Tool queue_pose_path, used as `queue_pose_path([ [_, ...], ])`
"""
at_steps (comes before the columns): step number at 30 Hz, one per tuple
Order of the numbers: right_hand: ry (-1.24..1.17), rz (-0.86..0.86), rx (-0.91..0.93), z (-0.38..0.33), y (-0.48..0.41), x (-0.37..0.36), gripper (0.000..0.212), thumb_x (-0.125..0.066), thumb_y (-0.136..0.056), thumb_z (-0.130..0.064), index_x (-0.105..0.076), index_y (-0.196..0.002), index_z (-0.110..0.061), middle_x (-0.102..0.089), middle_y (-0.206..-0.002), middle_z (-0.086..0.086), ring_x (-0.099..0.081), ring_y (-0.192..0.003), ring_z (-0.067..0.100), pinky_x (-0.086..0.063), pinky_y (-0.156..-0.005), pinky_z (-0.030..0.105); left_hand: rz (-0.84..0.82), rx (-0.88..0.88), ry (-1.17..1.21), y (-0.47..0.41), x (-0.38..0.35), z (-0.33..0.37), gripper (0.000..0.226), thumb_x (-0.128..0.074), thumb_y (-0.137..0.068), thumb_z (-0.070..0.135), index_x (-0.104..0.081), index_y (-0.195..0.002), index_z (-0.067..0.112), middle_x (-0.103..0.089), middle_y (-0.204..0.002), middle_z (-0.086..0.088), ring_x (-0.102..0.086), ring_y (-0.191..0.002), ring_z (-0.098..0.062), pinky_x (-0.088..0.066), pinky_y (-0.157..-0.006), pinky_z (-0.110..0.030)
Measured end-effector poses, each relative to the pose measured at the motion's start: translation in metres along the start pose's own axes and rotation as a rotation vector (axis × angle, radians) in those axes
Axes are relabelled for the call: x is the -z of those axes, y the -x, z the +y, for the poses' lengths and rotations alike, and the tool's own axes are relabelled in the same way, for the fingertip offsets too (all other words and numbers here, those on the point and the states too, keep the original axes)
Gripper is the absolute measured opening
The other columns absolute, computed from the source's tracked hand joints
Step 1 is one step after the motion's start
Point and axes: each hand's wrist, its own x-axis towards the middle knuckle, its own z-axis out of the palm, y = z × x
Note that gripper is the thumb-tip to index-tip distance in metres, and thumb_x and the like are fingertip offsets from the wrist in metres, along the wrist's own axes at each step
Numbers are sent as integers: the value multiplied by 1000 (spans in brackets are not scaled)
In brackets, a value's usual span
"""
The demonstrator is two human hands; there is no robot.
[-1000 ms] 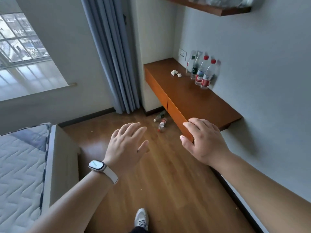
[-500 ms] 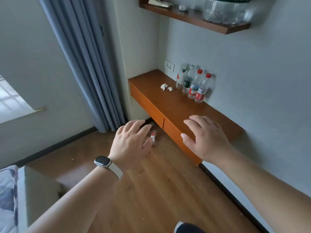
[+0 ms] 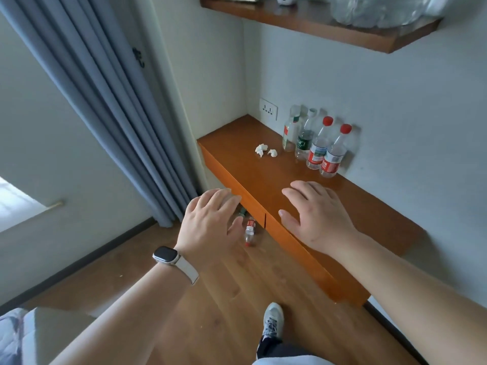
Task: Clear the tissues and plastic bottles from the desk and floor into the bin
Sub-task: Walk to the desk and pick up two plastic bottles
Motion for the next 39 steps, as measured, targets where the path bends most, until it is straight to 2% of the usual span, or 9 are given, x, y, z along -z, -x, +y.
queue_pose_path([
  [6,-36,39,-7,51,-85,-2,49,-40,-95,-50,-54,-128,-18,-54,-130,2,-48,-123,24,-44,-97,44,-23,-11,-37,-99,-15,-7,47,-36,-92,44,-60,-128,25,-59,-134,3,-49,-130,-24,-41,-104,-48],
  [10,-40,20,-72,94,-115,-6,50,-39,-95,-52,-51,-130,-20,-51,-135,0,-44,-128,23,-41,-100,44,-53,-41,-55,-156,-27,6,46,-41,-93,45,-59,-130,25,-57,-137,1,-48,-131,-25,-40,-105,-48],
  [14,-39,19,-146,127,-119,-4,51,-38,-94,-54,-51,-131,-22,-50,-137,-2,-44,-129,22,-40,-103,43,-80,-115,-62,-199,-40,23,43,-43,-93,45,-59,-129,27,-56,-138,5,-46,-133,-21,-38,-107,-46],
  [18,-13,30,-230,159,-114,-4,51,-36,-93,-54,-55,-127,-21,-54,-131,0,-47,-122,24,-41,-101,44,-92,-203,-30,-244,-62,44,40,-48,-93,42,-57,-129,28,-55,-138,6,-43,-134,-20,-35,-109,-45],
  [22,-2,15,-332,181,-106,-7,48,-36,-92,-54,-57,-121,-23,-55,-129,0,-48,-121,23,-41,-100,41,-103,-294,10,-275,-81,70,39,-56,-91,40,-58,-128,27,-57,-135,5,-47,-131,-21,-37,-107,-46],
  [26,40,-14,-390,197,-106,-12,47,-38,-93,-53,-53,-127,-23,-54,-133,-1,-49,-121,22,-42,-101,41,-132,-373,71,-306,-105,77,36,-59,-90,36,-59,-125,27,-59,-131,5,-50,-127,-22,-38,-106,-48],
  [30,98,22,-490,213,-115,-16,42,-45,-92,-50,-54,-124,-25,-59,-124,-2,-54,-115,21,-44,-96,38,-202,-315,151,-342,-131,71,36,-53,-92,36,-58,-126,26,-55,-135,7,-44,-130,-18,-33,-110,-43],
  [33,99,10,-609,224,-130,-22,44,-44,-92,-52,-53,-125,-25,-56,-130,-3,-51,-120,20,-43,-98,36,-288,-269,246,-366,-146,71,41,-51,-92,36,-54,-132,23,-52,-140,4,-42,-133,-19,-33,-111,-43],
  [39,-96,20,-883,238,-173,-38,54,-49,-92,-55,-43,-138,-27,-48,-142,-6,-45,-130,17,-39,-103,31,-456,-86,522,-406,-184,83,50,-54,-93,37,-44,-140,24,-48,-143,-1,-45,-130,-21,-42,-108,-44],
])
